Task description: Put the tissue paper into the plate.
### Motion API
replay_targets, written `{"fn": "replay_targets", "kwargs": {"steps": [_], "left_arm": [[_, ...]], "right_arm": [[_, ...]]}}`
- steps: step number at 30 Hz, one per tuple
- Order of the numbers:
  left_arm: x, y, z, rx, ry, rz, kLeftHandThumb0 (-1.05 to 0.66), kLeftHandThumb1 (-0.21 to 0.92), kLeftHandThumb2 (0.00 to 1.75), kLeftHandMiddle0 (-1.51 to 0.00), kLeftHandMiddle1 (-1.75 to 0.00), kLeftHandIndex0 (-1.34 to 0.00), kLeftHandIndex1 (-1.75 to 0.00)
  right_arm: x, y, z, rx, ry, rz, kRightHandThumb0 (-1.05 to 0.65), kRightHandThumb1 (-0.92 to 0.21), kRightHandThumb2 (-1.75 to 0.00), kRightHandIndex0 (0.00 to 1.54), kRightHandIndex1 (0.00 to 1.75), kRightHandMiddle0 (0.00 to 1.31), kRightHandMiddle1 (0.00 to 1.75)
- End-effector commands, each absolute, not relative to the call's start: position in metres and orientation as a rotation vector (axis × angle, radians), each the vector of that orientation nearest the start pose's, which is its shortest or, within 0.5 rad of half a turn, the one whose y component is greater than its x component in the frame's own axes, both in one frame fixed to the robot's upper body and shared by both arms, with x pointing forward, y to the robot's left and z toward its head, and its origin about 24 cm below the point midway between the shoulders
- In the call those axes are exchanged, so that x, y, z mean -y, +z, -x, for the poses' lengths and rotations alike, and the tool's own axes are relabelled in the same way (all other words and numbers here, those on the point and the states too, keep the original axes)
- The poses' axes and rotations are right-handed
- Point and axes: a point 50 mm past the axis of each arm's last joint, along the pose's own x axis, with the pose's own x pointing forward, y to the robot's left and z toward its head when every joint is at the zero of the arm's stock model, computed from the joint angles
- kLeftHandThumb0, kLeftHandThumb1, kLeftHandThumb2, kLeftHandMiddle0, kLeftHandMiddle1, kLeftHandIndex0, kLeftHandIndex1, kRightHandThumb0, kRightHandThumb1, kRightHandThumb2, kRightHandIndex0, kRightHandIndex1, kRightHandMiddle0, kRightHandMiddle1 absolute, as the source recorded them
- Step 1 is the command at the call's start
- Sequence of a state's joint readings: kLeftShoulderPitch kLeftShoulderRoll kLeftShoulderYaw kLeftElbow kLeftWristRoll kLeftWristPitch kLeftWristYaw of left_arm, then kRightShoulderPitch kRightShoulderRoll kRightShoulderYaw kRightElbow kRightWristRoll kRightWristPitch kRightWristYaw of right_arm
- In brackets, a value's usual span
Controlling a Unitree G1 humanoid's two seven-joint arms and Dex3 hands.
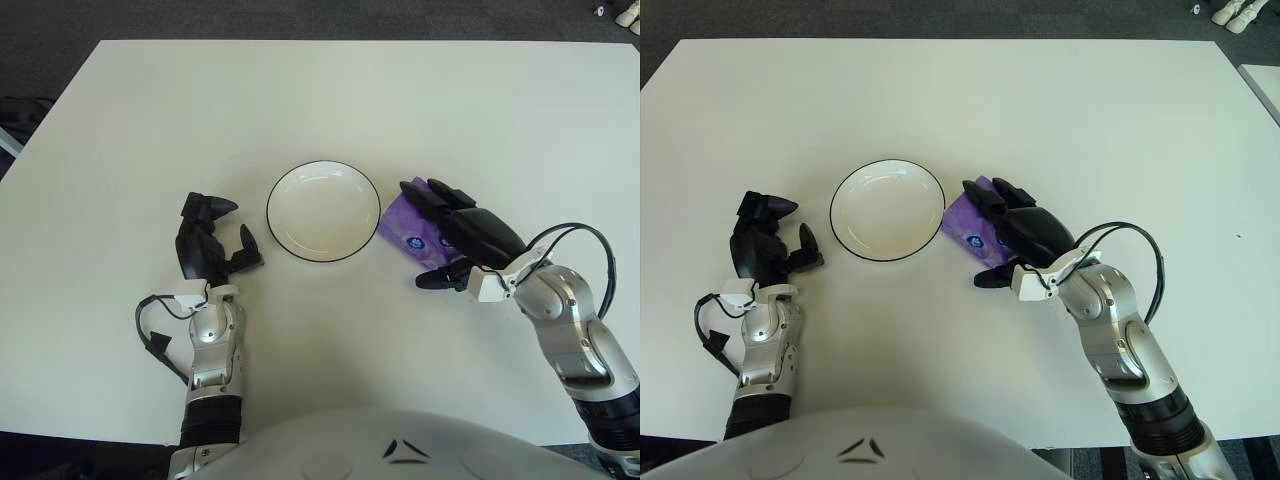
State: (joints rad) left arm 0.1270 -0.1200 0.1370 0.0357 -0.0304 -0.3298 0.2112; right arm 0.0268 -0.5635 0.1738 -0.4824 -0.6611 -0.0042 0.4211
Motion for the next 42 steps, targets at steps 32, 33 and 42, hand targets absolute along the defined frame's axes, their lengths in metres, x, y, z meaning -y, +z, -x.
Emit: {"fn": "replay_targets", "kwargs": {"steps": [32, 33, 42], "left_arm": [[-0.181, 0.005, -0.197, 0.021, 0.448, 0.145, -0.01, 0.11, 1.57, -0.76, -1.75, -0.54, -1.75], [-0.181, 0.004, -0.197, 0.02, 0.448, 0.146, -0.01, 0.11, 1.57, -0.76, -1.75, -0.54, -1.75], [-0.182, 0.003, -0.196, 0.007, 0.459, 0.142, -0.01, 0.07, 1.62, -0.79, -1.75, -0.57, -1.75]], "right_arm": [[0.149, 0.053, -0.21, -0.076, 0.68, 1.226, -0.47, -0.21, -1.14, 0.0, 0.24, 0.0, 1.09], [0.149, 0.053, -0.21, -0.076, 0.678, 1.222, -0.45, -0.2, -1.15, 0.0, 0.3, 0.0, 1.14], [0.15, 0.046, -0.21, -0.077, 0.65, 1.17, -0.35, -0.13, -1.23, 0.0, 0.78, 0.0, 1.48]]}}
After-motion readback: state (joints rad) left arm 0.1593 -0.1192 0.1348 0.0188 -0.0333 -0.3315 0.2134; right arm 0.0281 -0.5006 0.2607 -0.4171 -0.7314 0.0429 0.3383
